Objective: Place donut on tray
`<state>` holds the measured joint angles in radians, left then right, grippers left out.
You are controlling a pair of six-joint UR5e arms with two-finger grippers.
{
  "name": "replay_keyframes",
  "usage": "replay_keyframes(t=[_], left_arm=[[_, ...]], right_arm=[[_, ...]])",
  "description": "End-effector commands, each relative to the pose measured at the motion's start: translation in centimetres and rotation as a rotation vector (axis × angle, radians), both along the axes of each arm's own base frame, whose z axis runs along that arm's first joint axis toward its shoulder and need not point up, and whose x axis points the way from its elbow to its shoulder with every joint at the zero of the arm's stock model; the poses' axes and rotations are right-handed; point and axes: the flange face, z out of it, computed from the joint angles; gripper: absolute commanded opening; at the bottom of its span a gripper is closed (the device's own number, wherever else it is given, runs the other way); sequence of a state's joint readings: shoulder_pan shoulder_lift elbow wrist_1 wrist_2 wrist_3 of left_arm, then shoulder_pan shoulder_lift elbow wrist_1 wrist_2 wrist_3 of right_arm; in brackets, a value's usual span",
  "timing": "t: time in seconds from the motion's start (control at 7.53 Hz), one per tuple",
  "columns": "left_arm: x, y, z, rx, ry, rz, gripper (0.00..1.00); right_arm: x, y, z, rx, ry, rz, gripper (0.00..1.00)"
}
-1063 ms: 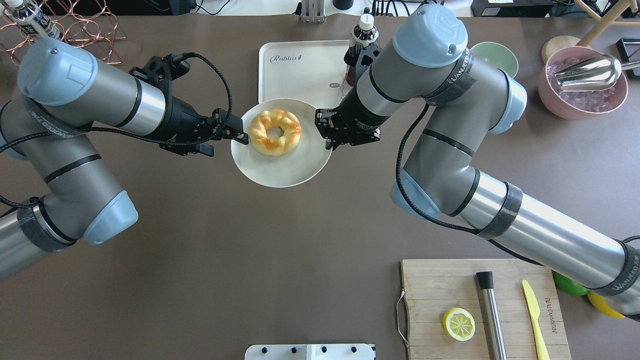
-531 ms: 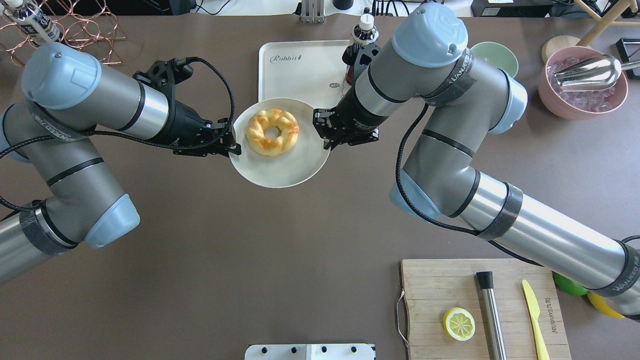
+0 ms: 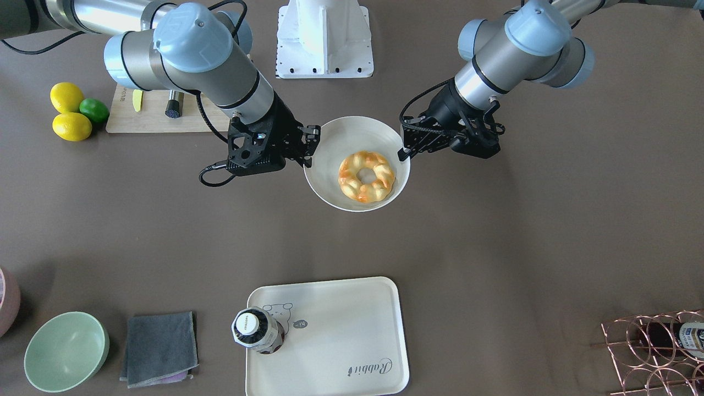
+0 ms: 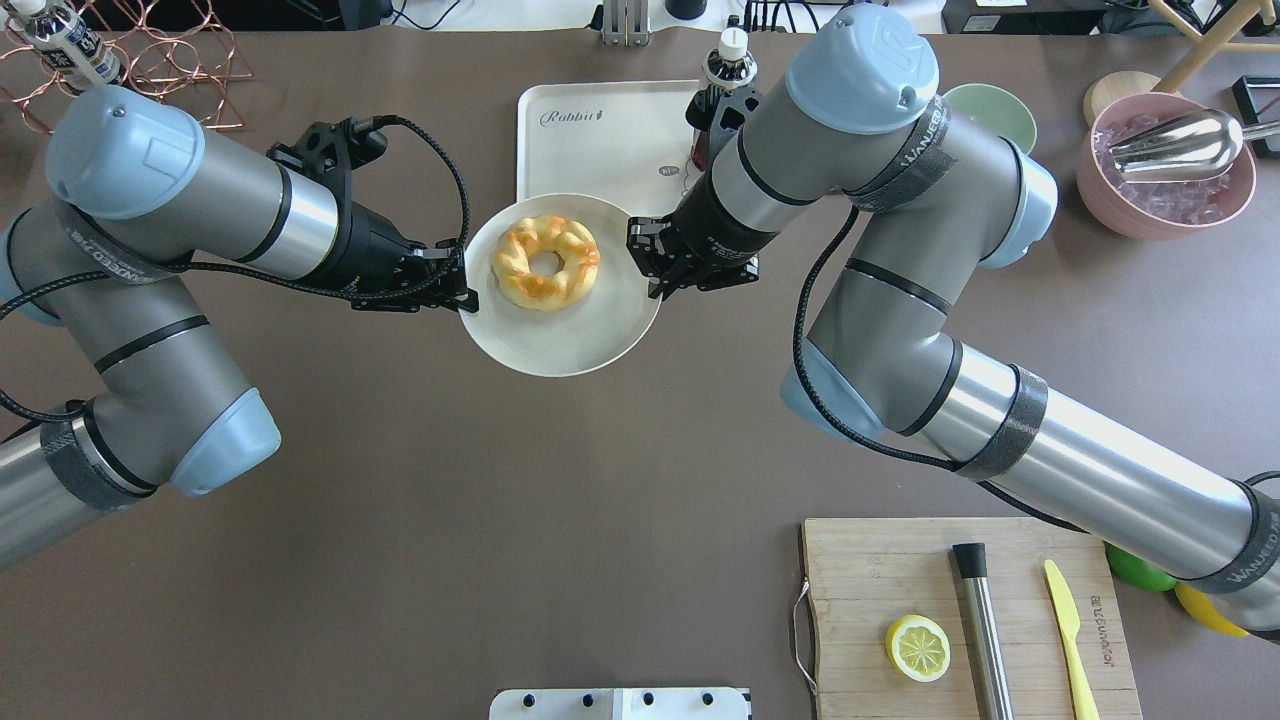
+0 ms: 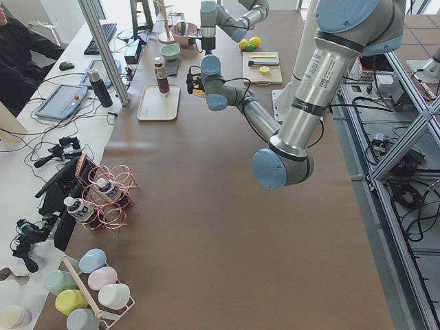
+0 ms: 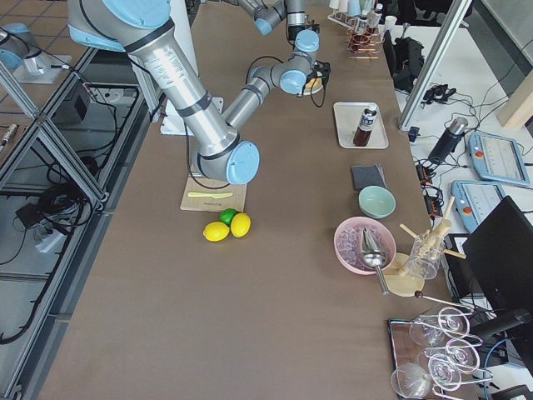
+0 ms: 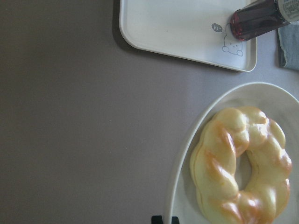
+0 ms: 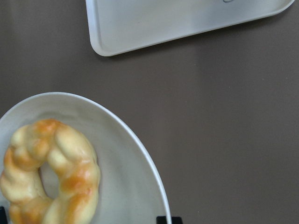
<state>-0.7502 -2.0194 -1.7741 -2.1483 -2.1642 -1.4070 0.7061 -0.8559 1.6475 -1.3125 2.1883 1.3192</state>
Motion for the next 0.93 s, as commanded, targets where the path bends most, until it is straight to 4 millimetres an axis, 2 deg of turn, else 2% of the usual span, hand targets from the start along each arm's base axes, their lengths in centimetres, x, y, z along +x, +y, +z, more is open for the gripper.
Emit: replay_keyframes(t=[0.0,0.13,0.53,0.66,0.8], left_arm=[[-0.2,0.0,0.1,0.000,0.000,-0.001,0.00],[-0.2,0.0,0.3,-0.007,-0.004,-0.004,0.00],[0.0,-0.1,0.7,-0.026,-0.015,-0.006,0.00],[0.3,-0.3,1.5,-0.042,-0.035,-0.006,0.00],[0.4,-0.6,2.1,-0.066,-0.061,-0.007,0.00]], right_arm=[[0.1,-0.2,-0.1,-0.002,-0.002,0.001,0.52],[0.2,-0.2,-0.5,-0.010,-0.009,0.013,1.00],[0.4,-0.3,-1.2,-0.034,-0.021,0.028,1.00],[1.2,-1.0,-1.2,-0.038,-0.023,0.035,1.00],[2.9,-2.0,-0.5,-0.061,-0.025,0.033,1.00]])
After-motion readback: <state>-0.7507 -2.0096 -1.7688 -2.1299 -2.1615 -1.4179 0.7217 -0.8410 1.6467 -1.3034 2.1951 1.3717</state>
